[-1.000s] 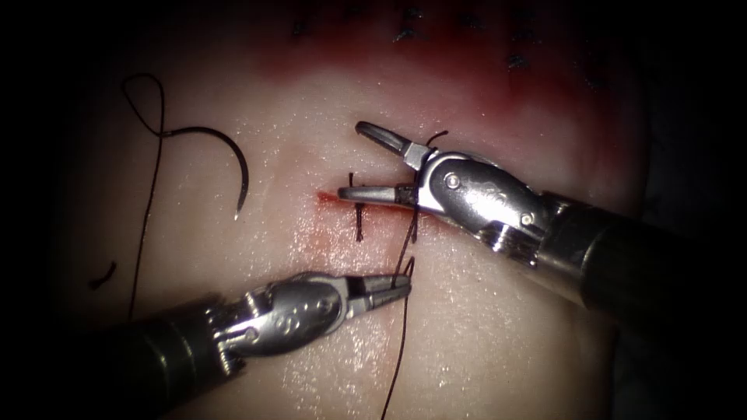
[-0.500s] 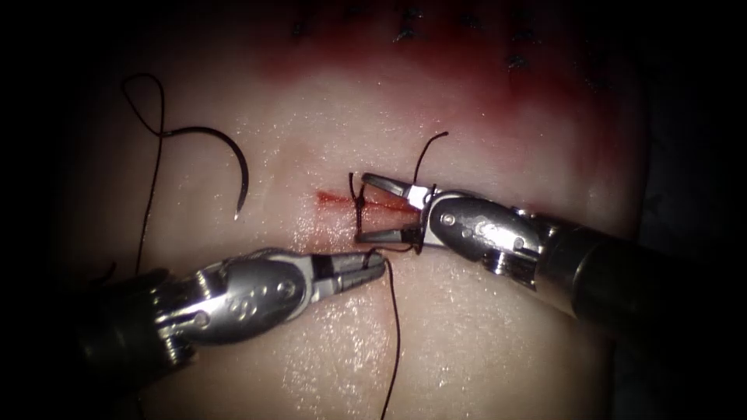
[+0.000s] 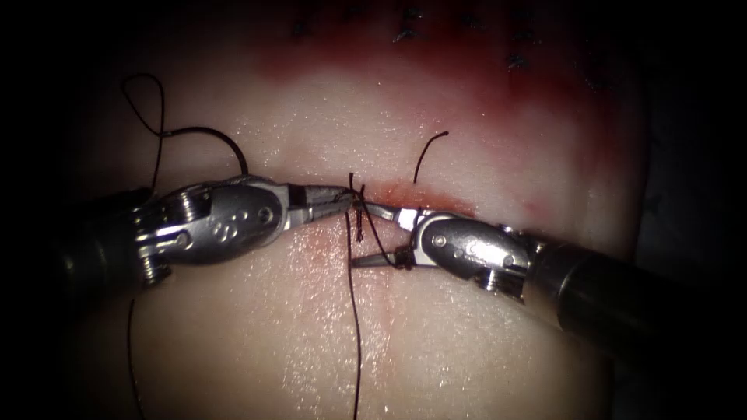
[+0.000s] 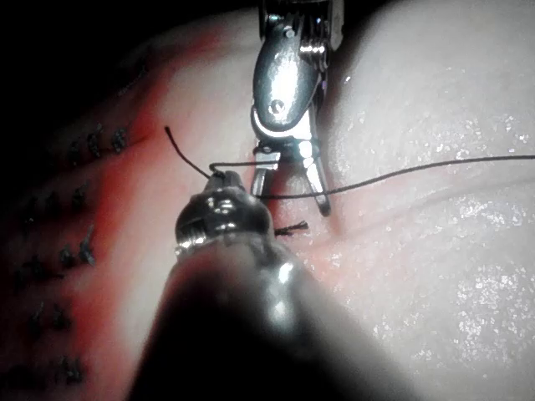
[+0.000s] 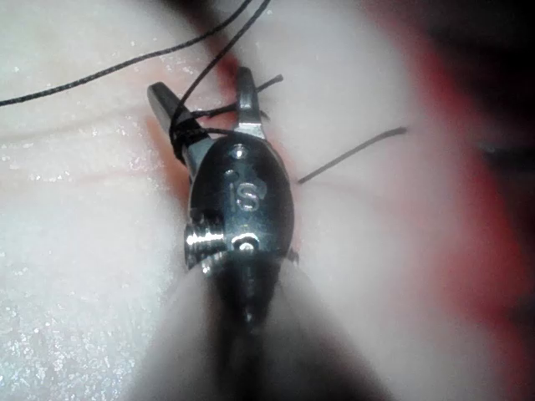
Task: Wound Closure
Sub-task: Create two wraps around right end-effector, counter-clockwise, with left needle holder
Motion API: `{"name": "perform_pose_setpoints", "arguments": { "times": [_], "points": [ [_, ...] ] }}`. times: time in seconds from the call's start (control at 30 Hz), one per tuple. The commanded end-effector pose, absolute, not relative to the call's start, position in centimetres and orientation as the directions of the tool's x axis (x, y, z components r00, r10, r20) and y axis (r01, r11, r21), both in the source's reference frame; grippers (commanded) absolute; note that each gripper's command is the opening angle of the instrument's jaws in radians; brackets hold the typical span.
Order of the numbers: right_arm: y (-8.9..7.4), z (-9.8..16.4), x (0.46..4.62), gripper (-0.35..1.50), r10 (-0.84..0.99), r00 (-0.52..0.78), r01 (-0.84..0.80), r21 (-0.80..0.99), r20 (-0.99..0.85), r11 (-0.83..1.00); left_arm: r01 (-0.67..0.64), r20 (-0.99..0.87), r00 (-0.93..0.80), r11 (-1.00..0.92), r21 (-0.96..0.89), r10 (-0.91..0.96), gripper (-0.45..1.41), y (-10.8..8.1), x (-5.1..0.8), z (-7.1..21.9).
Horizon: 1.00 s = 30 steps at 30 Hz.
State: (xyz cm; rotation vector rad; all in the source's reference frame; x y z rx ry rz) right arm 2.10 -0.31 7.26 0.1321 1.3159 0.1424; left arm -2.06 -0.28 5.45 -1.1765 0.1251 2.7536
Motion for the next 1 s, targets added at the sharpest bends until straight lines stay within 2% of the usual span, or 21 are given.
{"name": "perform_pose_setpoints", "arguments": {
  "times": [0.03, 0.23, 0.47, 0.6, 0.73, 0.83, 0.9, 1.0],
  "points": [
    [-0.31, 7.27, 2.13, 0.61, 0.181, 0.235, -0.015, 0.182, -0.955, 0.983, -0.139, -0.713, -0.696, -0.990, 0.008, 0.091, -0.35, -0.24, -2.10, 5.53],
    [-0.39, 7.16, 2.17, 0.48, 0.197, 0.252, 0.101, 0.228, -0.948, 0.968, -0.071, -0.635, -0.772, -0.996, 0.057, 0.019, -0.35, -0.18, -2.06, 5.62],
    [-0.40, 7.15, 2.20, 0.41, 0.241, 0.201, 0.156, 0.274, -0.949, 0.949, -0.033, -0.600, -0.799, -0.994, 0.108, -0.039, -0.35, -0.12, -2.22, 5.64],
    [-0.37, 7.14, 2.20, 0.41, 0.287, 0.125, 0.165, 0.305, -0.950, 0.938, -0.033, -0.600, -0.799, -0.992, 0.119, -0.046, -0.35, -0.10, -2.41, 5.70],
    [-0.30, 7.09, 2.16, 0.49, 0.322, 0.039, 0.155, 0.324, -0.946, 0.933, -0.025, -0.603, -0.796, -0.993, 0.119, -0.052, -0.35, -0.12, -2.47, 5.80],
    [-0.24, 6.97, 2.07, 0.56, 0.371, -0.102, 0.144, 0.356, -0.923, 0.923, 0.000, -0.603, -0.794, -0.992, 0.126, -0.076, -0.35, -0.19, -2.46, 6.02],
    [-0.23, 6.94, 2.05, 0.61, 0.376, -0.127, 0.141, 0.358, -0.918, 0.923, 0.004, -0.604, -0.793, -0.993, 0.121, -0.077, -0.35, -0.22, -2.46, 6.06],
    [-0.22, 6.88, 2.02, 0.83, 0.394, -0.160, 0.136, 0.375, -0.905, 0.917, 0.008, -0.615, -0.785, -0.994, 0.106, -0.072, -0.35, -0.29, -2.47, 6.19]
  ]
}}
